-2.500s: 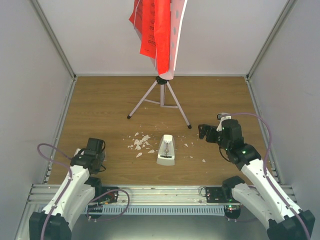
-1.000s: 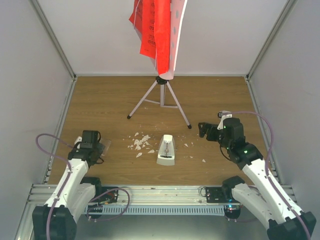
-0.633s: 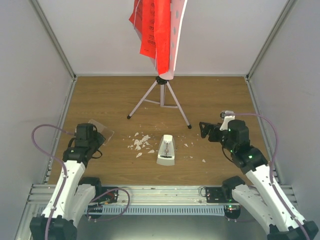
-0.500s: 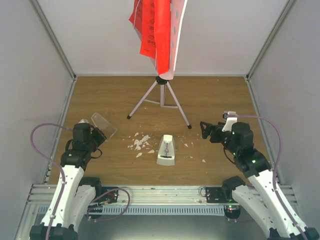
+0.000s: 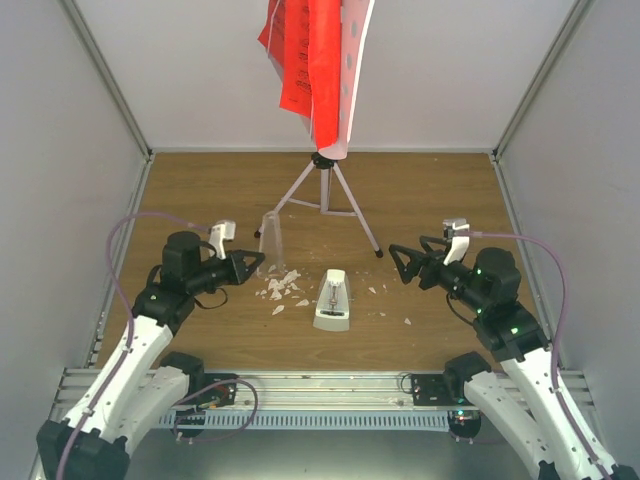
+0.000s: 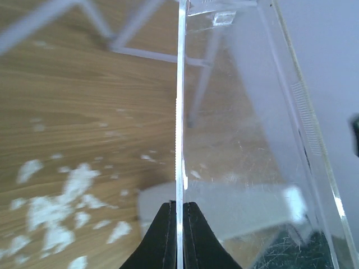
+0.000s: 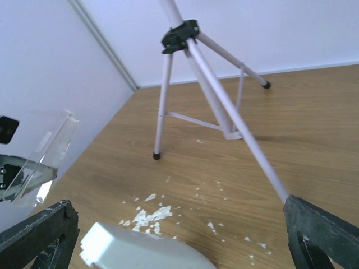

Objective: Pack up the instrument practice props

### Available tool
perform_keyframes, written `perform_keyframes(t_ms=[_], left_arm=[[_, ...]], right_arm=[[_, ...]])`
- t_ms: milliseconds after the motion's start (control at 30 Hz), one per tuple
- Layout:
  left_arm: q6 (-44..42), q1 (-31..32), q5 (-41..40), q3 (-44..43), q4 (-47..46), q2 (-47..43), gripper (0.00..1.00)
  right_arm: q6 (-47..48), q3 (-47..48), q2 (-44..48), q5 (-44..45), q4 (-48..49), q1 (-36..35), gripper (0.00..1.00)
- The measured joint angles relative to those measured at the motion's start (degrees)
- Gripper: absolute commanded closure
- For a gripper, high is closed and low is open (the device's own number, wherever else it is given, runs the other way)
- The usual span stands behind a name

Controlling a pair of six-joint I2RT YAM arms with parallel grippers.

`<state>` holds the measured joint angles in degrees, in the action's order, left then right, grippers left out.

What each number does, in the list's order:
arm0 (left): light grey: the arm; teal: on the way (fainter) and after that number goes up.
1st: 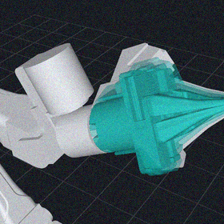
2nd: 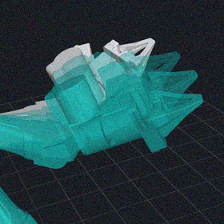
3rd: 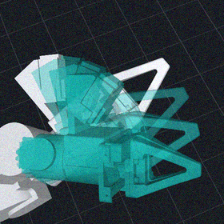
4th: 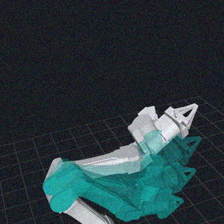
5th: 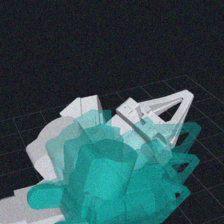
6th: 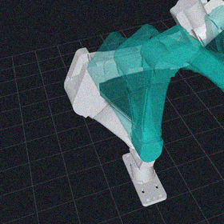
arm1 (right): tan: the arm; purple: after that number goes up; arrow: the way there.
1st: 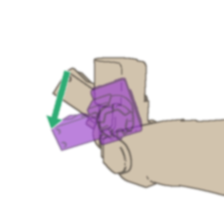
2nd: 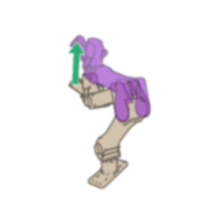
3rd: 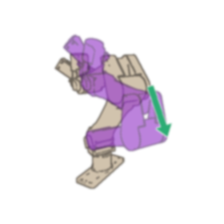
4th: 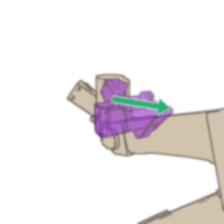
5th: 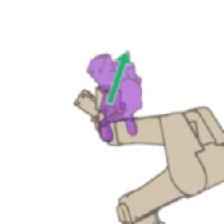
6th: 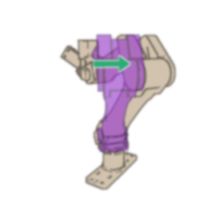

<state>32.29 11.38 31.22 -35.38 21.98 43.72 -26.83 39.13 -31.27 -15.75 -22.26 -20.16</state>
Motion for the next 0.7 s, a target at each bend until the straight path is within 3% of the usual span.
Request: perform_keyframes(t_ms=[67, 267, 500, 700], left_arm=[[0.0, 2.7, 1.6, -0.7, -2.3, 0.0, 0.98], [1.8, 19.2, 5.1, -2.1, -12.5, 0.6, 1.0], [3.3, 34.6, 5.7, -5.6, -24.4, 5.9, 1.0], [3.7, 40.2, 5.4, -8.5, -32.1, 11.1, 1.0]], right_arm=[[-0.1, 0.1, 0.0, -2.6, 0.7, 0.0, 0.0], [-2.5, 0.0, 0.0, -13.0, 6.9, 0.0, 0.0], [-12.6, -3.1, 0.0, -26.5, 25.3, 0.1, 0.0], [-21.3, -5.4, -1.4, -32.2, 39.5, -0.4, 0.0]])
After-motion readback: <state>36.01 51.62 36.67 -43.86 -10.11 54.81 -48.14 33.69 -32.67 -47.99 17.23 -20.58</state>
